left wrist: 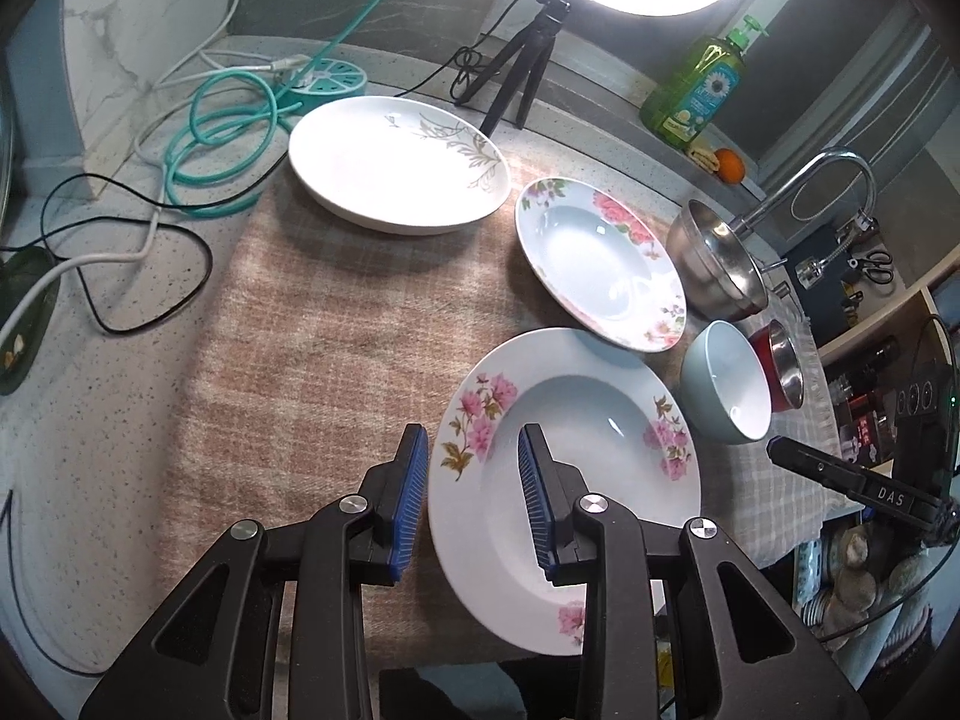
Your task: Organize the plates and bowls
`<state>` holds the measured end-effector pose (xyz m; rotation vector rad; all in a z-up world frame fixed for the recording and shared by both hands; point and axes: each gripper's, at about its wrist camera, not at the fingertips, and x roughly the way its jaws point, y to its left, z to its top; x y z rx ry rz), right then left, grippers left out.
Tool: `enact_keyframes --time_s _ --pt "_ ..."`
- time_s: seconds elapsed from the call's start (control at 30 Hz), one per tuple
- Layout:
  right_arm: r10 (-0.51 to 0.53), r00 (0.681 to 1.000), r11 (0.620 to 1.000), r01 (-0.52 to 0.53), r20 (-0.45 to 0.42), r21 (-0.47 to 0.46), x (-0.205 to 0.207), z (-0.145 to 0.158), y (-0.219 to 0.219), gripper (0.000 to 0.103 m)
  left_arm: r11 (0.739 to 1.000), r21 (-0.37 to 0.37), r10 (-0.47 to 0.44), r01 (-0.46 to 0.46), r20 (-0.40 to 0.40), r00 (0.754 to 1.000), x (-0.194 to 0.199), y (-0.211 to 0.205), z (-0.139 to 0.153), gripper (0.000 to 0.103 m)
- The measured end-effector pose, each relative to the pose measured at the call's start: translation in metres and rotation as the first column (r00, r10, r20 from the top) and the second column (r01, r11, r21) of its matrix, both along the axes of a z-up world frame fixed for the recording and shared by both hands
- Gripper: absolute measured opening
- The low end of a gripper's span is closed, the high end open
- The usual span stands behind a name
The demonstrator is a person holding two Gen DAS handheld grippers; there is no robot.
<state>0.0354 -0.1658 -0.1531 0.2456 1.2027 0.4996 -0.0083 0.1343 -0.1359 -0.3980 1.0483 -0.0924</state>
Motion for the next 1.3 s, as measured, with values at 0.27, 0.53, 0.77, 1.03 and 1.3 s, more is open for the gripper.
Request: enact_keyframes --time_s 0.27,0.53,0.77,1.03,1.3 --pt "-0.016 1.000 1.000 0.016 0.004 0.014 0.021 0.014 -0.017 0.035 1.000 -0.004 -0.018 0.018 0.010 1.000 0.009 -0.008 0.009 0.029" --pt "0.057 0.997 0.998 -0.055 0.050 -0.029 0.054 0.036 -0.017 0.035 1.000 -0.025 -0.009 0.009 0.003 1.000 0.024 -0.017 0.011 0.029" --pt "0.173 0.982 0.984 -0.168 0.075 -0.063 0.093 0.054 0.003 0.035 0.998 -0.054 0.037 -0.038 -0.009 0.999 0.037 -0.021 0.010 0.029" --pt "0.300 0.952 0.947 -0.290 0.064 -0.135 0.146 0.059 0.031 0.035 0.996 -0.064 0.058 -0.060 -0.031 0.998 0.058 -0.029 0.007 0.029" --pt "0.386 0.921 0.910 -0.390 -0.059 -0.143 0.197 0.033 0.058 0.035 0.990 -0.098 0.092 -0.099 -0.074 0.993 0.073 -0.034 -0.004 0.029"
